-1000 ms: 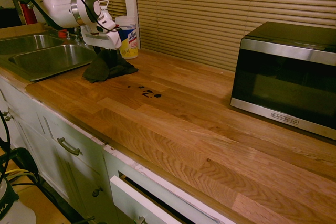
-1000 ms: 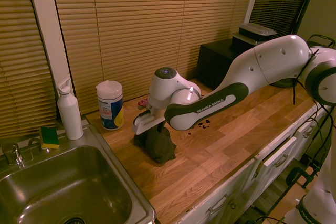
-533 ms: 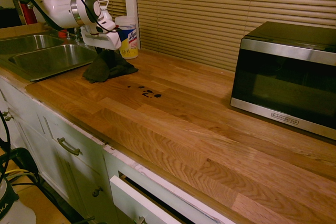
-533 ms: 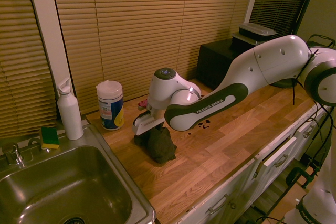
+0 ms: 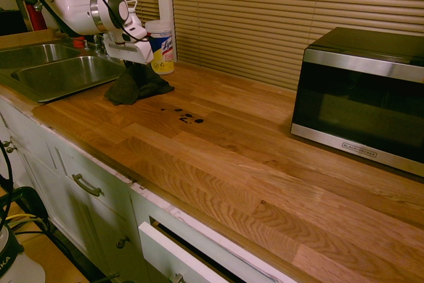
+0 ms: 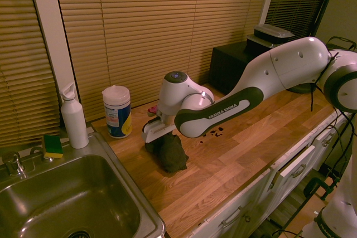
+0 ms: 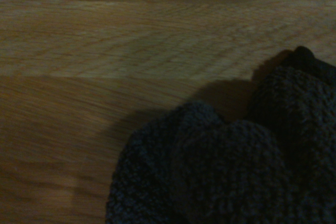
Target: Clear the spill
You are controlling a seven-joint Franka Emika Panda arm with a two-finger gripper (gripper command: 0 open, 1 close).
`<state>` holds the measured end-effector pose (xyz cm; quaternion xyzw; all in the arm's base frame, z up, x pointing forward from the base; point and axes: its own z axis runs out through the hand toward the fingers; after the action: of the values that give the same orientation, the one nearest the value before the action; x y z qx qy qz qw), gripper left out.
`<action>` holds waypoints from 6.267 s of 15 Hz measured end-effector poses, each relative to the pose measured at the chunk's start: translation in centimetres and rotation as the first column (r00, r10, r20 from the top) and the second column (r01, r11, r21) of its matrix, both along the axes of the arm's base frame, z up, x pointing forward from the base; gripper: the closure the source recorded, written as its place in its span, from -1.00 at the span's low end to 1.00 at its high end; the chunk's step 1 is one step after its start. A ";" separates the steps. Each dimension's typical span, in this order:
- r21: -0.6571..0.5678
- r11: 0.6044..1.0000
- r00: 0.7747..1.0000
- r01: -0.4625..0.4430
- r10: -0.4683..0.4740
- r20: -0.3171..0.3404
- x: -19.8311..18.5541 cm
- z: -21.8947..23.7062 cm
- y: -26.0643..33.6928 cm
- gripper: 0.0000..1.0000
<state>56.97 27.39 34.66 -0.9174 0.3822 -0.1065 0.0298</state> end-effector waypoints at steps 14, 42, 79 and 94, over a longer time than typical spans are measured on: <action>0.028 0.995 0.995 0.093 -0.092 -0.036 -1.4 0.4 -10.6 1.00; 0.136 0.951 0.961 0.277 -0.274 -0.039 -2.9 0.0 -34.5 1.00; 0.062 0.998 0.999 0.019 -0.016 -0.038 -1.7 0.0 -0.1 -1.00; 0.066 0.997 0.999 0.028 -0.029 0.017 -1.6 8.0 0.2 -1.00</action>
<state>55.41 27.63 42.68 -0.9094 0.3983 -0.1025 0.0620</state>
